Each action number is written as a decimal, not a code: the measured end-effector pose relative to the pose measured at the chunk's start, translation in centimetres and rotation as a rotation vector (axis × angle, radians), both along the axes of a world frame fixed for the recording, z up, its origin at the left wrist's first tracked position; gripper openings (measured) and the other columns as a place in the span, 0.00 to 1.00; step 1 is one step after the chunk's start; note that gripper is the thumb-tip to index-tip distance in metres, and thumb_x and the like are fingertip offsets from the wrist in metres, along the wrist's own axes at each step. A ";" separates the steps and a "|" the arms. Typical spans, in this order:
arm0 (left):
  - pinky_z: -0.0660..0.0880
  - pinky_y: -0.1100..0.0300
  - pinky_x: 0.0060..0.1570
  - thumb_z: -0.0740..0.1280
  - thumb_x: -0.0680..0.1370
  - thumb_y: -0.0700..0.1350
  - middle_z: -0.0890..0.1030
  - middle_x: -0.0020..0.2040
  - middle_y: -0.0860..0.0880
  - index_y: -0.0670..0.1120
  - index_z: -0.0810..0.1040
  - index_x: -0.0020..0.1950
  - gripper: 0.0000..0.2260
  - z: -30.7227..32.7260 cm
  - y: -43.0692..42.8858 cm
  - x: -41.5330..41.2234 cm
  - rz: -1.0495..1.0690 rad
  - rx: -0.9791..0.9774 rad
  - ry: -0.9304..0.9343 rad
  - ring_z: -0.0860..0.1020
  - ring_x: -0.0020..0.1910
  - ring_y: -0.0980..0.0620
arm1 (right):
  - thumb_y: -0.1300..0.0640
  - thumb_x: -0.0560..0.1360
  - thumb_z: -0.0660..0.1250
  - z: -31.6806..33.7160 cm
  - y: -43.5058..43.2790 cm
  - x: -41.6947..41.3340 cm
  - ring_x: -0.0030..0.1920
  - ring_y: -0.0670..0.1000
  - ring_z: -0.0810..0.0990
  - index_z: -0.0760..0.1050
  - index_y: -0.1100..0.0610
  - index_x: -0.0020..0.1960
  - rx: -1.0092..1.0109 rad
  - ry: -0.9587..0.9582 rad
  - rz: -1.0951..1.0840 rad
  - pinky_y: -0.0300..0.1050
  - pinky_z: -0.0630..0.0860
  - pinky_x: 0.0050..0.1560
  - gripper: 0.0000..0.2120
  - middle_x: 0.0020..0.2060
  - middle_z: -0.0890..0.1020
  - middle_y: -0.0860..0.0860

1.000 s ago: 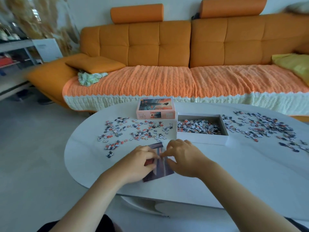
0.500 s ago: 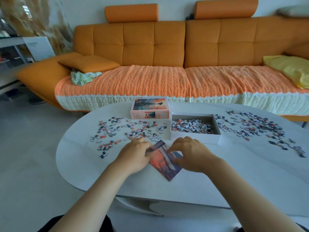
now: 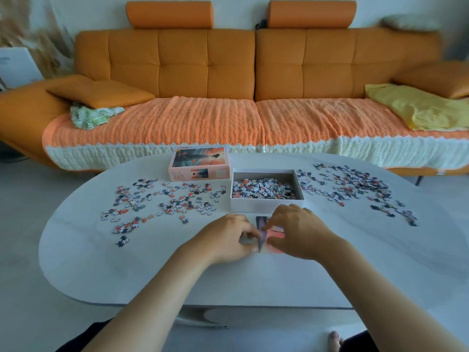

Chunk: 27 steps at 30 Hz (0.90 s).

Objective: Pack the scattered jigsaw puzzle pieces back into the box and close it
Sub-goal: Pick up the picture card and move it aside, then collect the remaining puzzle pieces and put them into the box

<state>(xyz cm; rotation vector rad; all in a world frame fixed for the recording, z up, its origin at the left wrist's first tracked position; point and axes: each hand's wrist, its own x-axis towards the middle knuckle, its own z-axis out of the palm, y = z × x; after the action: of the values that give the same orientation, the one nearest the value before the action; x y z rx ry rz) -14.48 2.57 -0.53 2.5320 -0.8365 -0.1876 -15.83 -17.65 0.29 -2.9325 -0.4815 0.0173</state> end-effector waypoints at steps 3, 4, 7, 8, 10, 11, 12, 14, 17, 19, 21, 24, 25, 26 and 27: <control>0.72 0.58 0.57 0.67 0.75 0.52 0.74 0.54 0.56 0.58 0.81 0.57 0.11 -0.4 -2.3 0.3 -0.040 0.014 -0.032 0.70 0.58 0.56 | 0.38 0.72 0.62 0.4 -2.2 -0.3 0.53 0.50 0.76 0.79 0.41 0.52 -0.041 -0.024 -0.134 0.48 0.70 0.54 0.13 0.51 0.77 0.44; 0.72 0.57 0.57 0.67 0.75 0.51 0.74 0.54 0.56 0.58 0.81 0.57 0.11 -0.6 -3.0 0.4 -0.052 0.025 -0.050 0.70 0.59 0.56 | 0.39 0.72 0.62 0.5 -2.8 -0.4 0.53 0.50 0.76 0.79 0.41 0.50 -0.056 -0.023 -0.172 0.47 0.69 0.53 0.12 0.50 0.78 0.44; 0.72 0.59 0.55 0.66 0.76 0.51 0.75 0.55 0.56 0.57 0.80 0.57 0.11 -0.6 -4.4 0.7 -0.060 0.026 -0.062 0.72 0.57 0.56 | 0.42 0.73 0.61 0.8 -3.5 -0.4 0.51 0.51 0.77 0.80 0.42 0.48 -0.067 -0.040 -0.215 0.46 0.69 0.52 0.11 0.49 0.78 0.45; 0.72 0.60 0.52 0.66 0.76 0.51 0.76 0.54 0.57 0.56 0.81 0.56 0.10 -0.5 -4.4 0.8 -0.040 0.011 -0.063 0.73 0.56 0.56 | 0.44 0.73 0.61 0.9 -3.3 -0.3 0.50 0.51 0.77 0.80 0.43 0.48 -0.041 -0.059 -0.208 0.46 0.70 0.51 0.11 0.48 0.79 0.45; 0.71 0.62 0.46 0.65 0.77 0.51 0.77 0.52 0.58 0.56 0.81 0.53 0.07 -0.2 -3.9 1.0 0.030 -0.033 -0.099 0.75 0.51 0.56 | 0.47 0.74 0.61 1.0 -2.4 0.0 0.48 0.50 0.78 0.80 0.45 0.48 0.070 -0.108 -0.176 0.45 0.73 0.49 0.09 0.47 0.78 0.45; 0.70 0.62 0.44 0.65 0.77 0.50 0.78 0.49 0.59 0.56 0.81 0.52 0.06 -0.1 -3.3 1.2 0.072 -0.052 -0.134 0.76 0.48 0.57 | 0.48 0.75 0.62 1.1 -1.6 0.3 0.47 0.49 0.79 0.80 0.45 0.49 0.139 -0.134 -0.142 0.45 0.75 0.48 0.09 0.48 0.79 0.45; 0.69 0.63 0.42 0.64 0.77 0.50 0.77 0.47 0.59 0.56 0.80 0.50 0.06 0.0 -2.6 1.3 0.120 -0.070 -0.168 0.75 0.46 0.57 | 0.50 0.75 0.63 1.1 -0.5 0.5 0.48 0.48 0.79 0.80 0.46 0.51 0.203 -0.153 -0.098 0.46 0.76 0.48 0.09 0.49 0.79 0.45; 0.68 0.64 0.38 0.64 0.77 0.47 0.76 0.45 0.59 0.55 0.78 0.49 0.04 0.2 -0.5 1.5 0.229 -0.100 -0.219 0.74 0.43 0.57 | 0.52 0.76 0.64 1.1 2.0 0.8 0.52 0.48 0.78 0.79 0.47 0.56 0.294 -0.138 -0.006 0.46 0.76 0.52 0.11 0.53 0.78 0.46; 0.72 0.60 0.43 0.64 0.77 0.45 0.77 0.48 0.56 0.53 0.76 0.51 0.05 -0.2 4.2 2.4 0.397 -0.107 -0.285 0.74 0.49 0.54 | 0.53 0.77 0.64 0.6 6.5 1.6 0.58 0.51 0.75 0.75 0.49 0.63 0.326 -0.090 0.083 0.46 0.72 0.59 0.15 0.58 0.76 0.49; 0.71 0.55 0.53 0.64 0.78 0.49 0.77 0.55 0.55 0.53 0.76 0.55 0.08 -0.9 8.0 3.0 0.497 -0.022 -0.365 0.74 0.56 0.50 | 0.53 0.77 0.63 0.2 9.5 2.3 0.62 0.53 0.72 0.73 0.51 0.66 0.324 -0.060 0.119 0.47 0.70 0.63 0.17 0.62 0.74 0.51; 0.63 0.50 0.65 0.59 0.77 0.60 0.72 0.67 0.52 0.55 0.72 0.66 0.19 -1.6 11.6 3.2 0.613 0.185 -0.349 0.67 0.68 0.47 | 0.53 0.77 0.63 -0.1 12.5 3.2 0.65 0.54 0.70 0.70 0.51 0.69 0.321 -0.013 0.137 0.49 0.69 0.66 0.20 0.65 0.72 0.52; 0.44 0.39 0.72 0.48 0.71 0.76 0.48 0.80 0.49 0.60 0.50 0.78 0.39 -2.5 15.6 3.2 0.746 0.419 -0.100 0.46 0.78 0.42 | 0.51 0.78 0.62 -0.6 16.3 5.1 0.70 0.57 0.64 0.64 0.53 0.73 0.281 0.034 0.135 0.52 0.63 0.70 0.25 0.70 0.66 0.55; 0.40 0.36 0.71 0.46 0.68 0.79 0.41 0.80 0.50 0.61 0.44 0.78 0.42 -2.8 16.5 3.2 0.768 0.442 -0.024 0.40 0.78 0.42 | 0.48 0.78 0.61 -0.9 17.2 6.0 0.72 0.58 0.61 0.61 0.53 0.74 0.246 0.040 0.100 0.53 0.61 0.72 0.26 0.72 0.63 0.56; 0.39 0.34 0.70 0.45 0.66 0.81 0.38 0.79 0.50 0.62 0.40 0.77 0.45 -3.0 17.2 3.3 0.781 0.442 0.027 0.37 0.77 0.41 | 0.46 0.79 0.59 -0.9 17.8 6.8 0.74 0.59 0.56 0.57 0.54 0.75 0.199 0.047 0.045 0.55 0.57 0.73 0.29 0.74 0.59 0.58; 0.38 0.33 0.70 0.44 0.64 0.82 0.36 0.79 0.49 0.62 0.38 0.77 0.46 -3.2 17.8 3.4 0.783 0.430 0.059 0.36 0.77 0.41 | 0.43 0.79 0.56 -0.9 18.2 7.6 0.76 0.61 0.50 0.53 0.55 0.77 0.144 0.073 -0.033 0.57 0.53 0.75 0.31 0.76 0.53 0.59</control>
<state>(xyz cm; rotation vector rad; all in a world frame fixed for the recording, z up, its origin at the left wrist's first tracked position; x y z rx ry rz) -11.12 20.37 -3.69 3.0177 0.2890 -0.1926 -8.21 0.54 -0.65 -2.7869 -0.4056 0.0815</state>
